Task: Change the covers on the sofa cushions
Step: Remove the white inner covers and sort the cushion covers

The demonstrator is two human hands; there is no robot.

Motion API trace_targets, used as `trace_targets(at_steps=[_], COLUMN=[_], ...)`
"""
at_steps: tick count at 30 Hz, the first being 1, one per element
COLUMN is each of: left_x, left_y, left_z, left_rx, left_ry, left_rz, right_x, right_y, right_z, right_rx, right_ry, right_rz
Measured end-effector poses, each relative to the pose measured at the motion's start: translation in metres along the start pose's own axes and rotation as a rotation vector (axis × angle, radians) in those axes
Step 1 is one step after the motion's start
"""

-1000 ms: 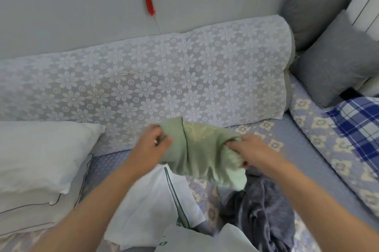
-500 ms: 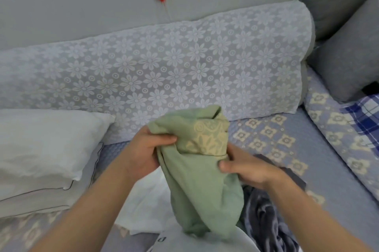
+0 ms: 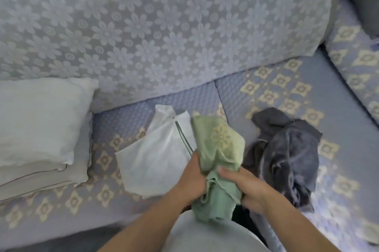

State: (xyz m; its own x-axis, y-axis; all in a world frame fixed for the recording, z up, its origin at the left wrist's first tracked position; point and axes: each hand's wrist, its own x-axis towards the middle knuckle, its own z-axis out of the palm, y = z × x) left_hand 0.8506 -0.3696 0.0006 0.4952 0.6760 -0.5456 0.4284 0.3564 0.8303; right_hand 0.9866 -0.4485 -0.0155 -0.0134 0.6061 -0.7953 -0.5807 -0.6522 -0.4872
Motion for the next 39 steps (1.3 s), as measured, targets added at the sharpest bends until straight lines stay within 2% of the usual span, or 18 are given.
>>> trace_targets(at_steps=[1,3,4,6,8,12,14,16,17,19,21,23,27,32,34,36,39], left_x=[0.005,0.009,0.015,0.035,0.059,0.122,0.153,0.179,0.189,0.202,0.209,0.211,0.21,0.211,0.216,0.219,0.229], left_y=[-0.019,-0.041,-0.053,-0.079,-0.093,-0.131,-0.16,-0.194,-0.211,-0.236,-0.253,-0.261,-0.26,-0.253,-0.248,-0.252,-0.266], left_z=[0.013,0.029,0.037,0.047,0.058,0.067,0.051,0.024,0.012,-0.007,-0.02,-0.029,-0.057,-0.081,-0.071,-0.056,-0.052], left_rx=[-0.022,-0.08,-0.12,-0.135,-0.074,0.192,0.304,0.435,0.537,0.744,0.86,0.875,0.664,0.533,0.599,0.761,0.806], left_ry=[-0.087,-0.258,-0.356,-0.43,-0.336,0.114,0.288,0.386,0.377,0.262,0.184,0.173,0.328,0.425,0.387,0.287,0.317], left_rz=[-0.068,-0.253,-0.36,-0.505,-0.581,-0.546,-0.532,-0.576,-0.62,-0.683,-0.669,-0.621,-0.634,-0.385,-0.279,-0.249,-0.389], right_x=[0.002,0.002,0.004,0.008,0.023,0.087,0.117,0.137,0.142,0.149,0.148,0.141,0.125,0.124,0.135,0.146,0.163], right_y=[0.022,0.049,0.06,0.07,0.074,0.074,0.066,0.056,0.05,0.04,0.035,0.032,0.03,0.031,0.03,0.03,0.027], right_z=[-0.006,-0.019,-0.028,-0.042,-0.05,-0.058,-0.066,-0.077,-0.081,-0.093,-0.105,-0.115,-0.12,-0.102,-0.096,-0.09,-0.079], right_rx=[0.025,0.015,0.032,0.032,-0.117,-0.47,-0.582,-0.646,-0.688,-0.788,-0.899,-0.99,-1.063,-1.062,-1.049,-1.04,-1.009], right_ry=[0.08,0.342,0.418,0.472,0.55,0.668,0.669,0.654,0.647,0.611,0.564,0.545,0.555,0.54,0.534,0.531,0.533], right_rz=[0.024,0.007,0.016,0.041,0.029,0.006,-0.003,-0.024,-0.034,-0.03,0.007,0.012,0.029,-0.006,-0.009,-0.016,-0.046])
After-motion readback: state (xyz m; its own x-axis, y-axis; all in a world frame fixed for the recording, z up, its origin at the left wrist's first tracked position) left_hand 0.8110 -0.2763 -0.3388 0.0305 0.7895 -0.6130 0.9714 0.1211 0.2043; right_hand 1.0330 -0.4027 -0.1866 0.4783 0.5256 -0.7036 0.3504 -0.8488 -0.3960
